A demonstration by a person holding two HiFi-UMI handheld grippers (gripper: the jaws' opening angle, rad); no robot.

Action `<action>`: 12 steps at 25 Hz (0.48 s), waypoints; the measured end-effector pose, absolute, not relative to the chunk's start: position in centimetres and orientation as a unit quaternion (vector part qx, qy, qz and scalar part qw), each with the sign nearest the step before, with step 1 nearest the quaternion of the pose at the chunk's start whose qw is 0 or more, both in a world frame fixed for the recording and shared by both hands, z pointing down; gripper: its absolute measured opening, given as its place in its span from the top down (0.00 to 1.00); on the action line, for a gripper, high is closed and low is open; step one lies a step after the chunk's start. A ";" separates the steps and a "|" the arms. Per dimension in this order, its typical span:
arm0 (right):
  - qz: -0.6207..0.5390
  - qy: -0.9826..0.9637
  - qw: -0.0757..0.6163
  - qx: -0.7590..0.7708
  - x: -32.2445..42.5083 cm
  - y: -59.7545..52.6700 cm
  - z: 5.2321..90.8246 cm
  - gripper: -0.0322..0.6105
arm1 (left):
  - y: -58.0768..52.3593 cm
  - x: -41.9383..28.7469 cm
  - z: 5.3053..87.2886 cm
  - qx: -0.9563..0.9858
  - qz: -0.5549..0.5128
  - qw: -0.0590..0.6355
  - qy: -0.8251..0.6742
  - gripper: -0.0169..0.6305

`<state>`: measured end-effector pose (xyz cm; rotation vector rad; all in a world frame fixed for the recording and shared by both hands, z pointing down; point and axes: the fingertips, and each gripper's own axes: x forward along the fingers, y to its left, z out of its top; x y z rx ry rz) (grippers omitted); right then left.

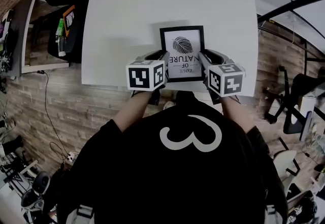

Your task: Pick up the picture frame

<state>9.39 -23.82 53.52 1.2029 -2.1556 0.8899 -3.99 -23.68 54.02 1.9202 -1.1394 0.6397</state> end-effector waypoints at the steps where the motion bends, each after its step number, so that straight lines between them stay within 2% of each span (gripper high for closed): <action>1: 0.326 -0.796 0.253 0.444 9.3 -23.7 53.2 0.80 | -23.5 -4.0 53.7 0.760 0.249 0.397 -0.450 0.83; 12: 0.289 -0.819 0.217 0.446 8.6 -21.4 48.8 0.80 | -21.5 -4.9 49.3 0.780 0.224 0.362 -0.458 0.83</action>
